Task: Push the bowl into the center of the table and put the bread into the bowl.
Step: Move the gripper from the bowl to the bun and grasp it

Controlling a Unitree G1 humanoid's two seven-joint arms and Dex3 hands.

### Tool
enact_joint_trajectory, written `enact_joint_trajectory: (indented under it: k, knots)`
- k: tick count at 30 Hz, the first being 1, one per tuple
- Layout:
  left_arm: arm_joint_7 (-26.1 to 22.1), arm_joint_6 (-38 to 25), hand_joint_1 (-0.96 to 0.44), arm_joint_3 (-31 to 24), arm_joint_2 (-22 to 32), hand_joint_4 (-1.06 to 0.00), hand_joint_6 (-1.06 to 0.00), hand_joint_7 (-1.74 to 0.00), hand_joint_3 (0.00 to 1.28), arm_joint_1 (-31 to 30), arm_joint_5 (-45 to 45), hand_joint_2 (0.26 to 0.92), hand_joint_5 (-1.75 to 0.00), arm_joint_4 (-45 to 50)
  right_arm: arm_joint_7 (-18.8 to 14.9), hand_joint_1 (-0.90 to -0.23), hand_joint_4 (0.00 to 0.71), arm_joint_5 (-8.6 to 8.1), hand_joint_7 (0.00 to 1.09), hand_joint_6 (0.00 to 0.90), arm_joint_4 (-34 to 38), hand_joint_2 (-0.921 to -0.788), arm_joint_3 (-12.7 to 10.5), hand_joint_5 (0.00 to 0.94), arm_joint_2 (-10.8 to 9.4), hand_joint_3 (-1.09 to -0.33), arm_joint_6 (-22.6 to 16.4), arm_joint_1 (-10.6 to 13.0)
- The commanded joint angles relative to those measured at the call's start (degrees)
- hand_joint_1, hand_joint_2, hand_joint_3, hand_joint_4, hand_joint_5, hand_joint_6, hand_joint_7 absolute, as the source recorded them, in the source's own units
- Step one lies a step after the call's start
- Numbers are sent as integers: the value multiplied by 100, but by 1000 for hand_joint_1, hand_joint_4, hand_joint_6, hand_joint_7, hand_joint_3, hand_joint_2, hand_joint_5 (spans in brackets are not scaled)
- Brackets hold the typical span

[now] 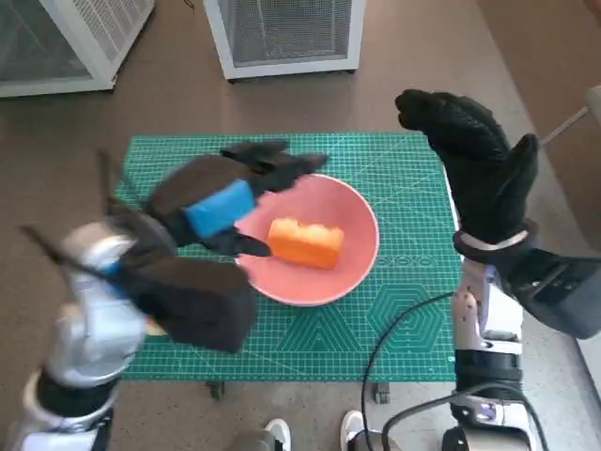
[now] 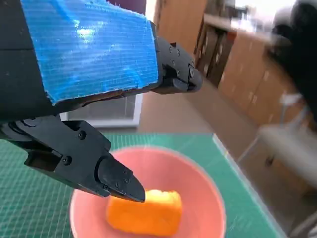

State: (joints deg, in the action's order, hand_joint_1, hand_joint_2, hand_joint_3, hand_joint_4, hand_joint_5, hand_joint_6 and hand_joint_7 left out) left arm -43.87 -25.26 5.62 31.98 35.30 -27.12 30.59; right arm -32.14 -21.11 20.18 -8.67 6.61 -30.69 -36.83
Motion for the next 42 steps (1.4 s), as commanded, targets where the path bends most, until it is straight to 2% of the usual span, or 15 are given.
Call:
enact_joint_trajectory:
  k: [1,8,14,22,30,42]
  knots:
    - [27,-131,-180,-685,238,-84,-249,-2,0,-422,319,766,0,528,73,-628,188,48,414,17,-14,-921,28,1,-17,-774,62,157]
    - [13,-85,-160,-1764,705,-78,-245,0,0,-1100,682,757,0,898,131,-629,186,63,411,18,-128,-921,64,0,-17,-776,109,207]
    - [-130,-224,-168,-2479,1207,-60,-242,0,1,-1678,745,752,-1,1161,167,-638,185,62,409,19,-168,-921,78,0,-11,-772,154,217]
    - [-301,-670,-235,-2926,1654,-96,-268,-13,0,-2357,707,750,-14,1472,222,-643,187,84,410,24,-193,-921,97,1,-31,-765,183,208]
    - [-212,-832,-296,-2918,1702,-148,-326,-33,0,-2846,737,727,-21,1561,214,-645,189,70,413,24,-168,-921,110,2,-57,-764,195,191]
    - [-146,-1034,-266,-2143,1803,-190,-342,-21,0,-3059,635,716,-15,1259,105,-660,189,-15,419,19,-82,-921,89,1,-32,-755,211,164]
